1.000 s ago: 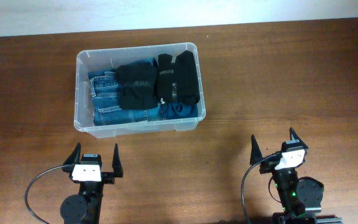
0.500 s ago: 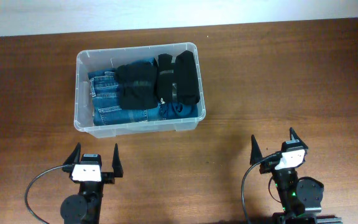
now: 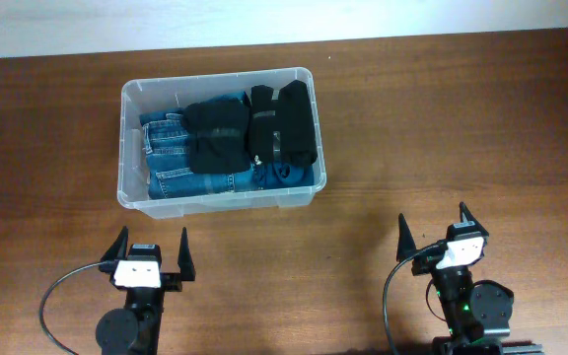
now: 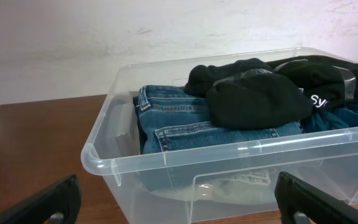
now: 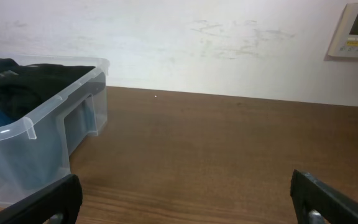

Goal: Pack container

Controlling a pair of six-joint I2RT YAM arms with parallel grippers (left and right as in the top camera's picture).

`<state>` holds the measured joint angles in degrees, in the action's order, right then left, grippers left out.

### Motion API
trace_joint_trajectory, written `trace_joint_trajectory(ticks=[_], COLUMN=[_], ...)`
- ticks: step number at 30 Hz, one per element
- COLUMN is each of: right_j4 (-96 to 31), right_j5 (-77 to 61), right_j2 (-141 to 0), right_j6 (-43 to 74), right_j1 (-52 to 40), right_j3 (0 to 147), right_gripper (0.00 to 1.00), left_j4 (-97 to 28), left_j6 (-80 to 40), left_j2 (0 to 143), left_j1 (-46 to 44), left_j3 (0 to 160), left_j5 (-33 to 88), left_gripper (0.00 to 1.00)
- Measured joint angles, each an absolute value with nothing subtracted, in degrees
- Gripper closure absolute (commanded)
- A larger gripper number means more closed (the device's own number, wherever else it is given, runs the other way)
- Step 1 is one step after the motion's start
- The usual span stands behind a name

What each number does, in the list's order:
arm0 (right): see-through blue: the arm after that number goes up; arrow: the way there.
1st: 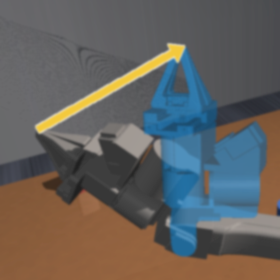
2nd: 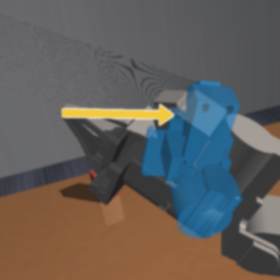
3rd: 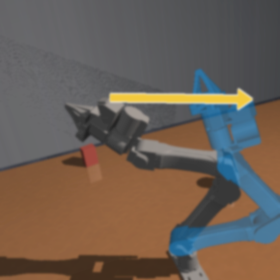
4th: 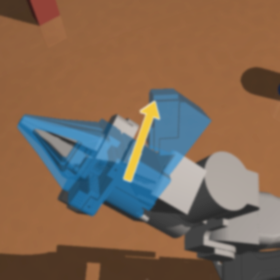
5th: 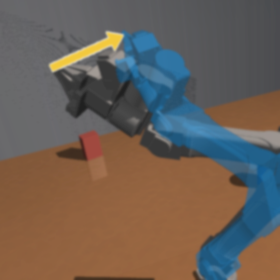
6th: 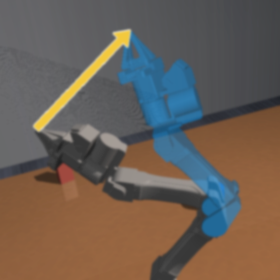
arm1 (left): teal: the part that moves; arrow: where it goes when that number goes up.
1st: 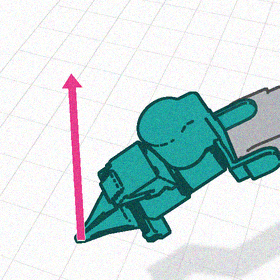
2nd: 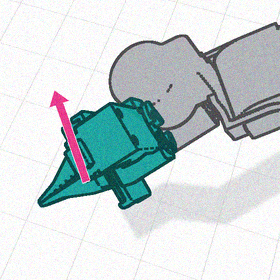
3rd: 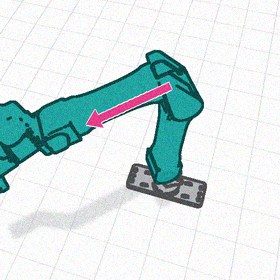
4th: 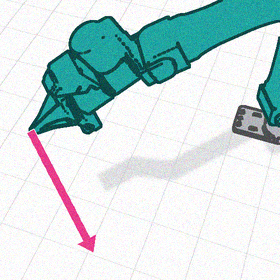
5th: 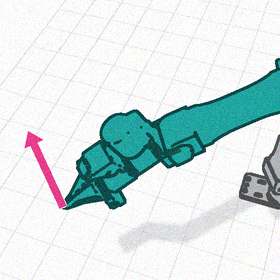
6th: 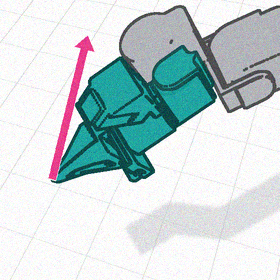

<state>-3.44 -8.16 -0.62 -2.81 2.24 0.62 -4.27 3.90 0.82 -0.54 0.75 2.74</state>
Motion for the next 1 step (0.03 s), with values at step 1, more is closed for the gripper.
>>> trace_joint_trajectory(ticks=[1], right_j4=[-3.4], right_j5=[-8.2], right_j2=[-0.6], right_j6=[-2.8], right_j1=[2.2], right_j3=[0.6], right_gripper=[0.01], left_j4=[-4.3], left_j6=[3.9], left_j2=[0.8], left_j1=[-0.5], left_j3=[0.8], left_j5=[2.7], left_gripper=[0.01])
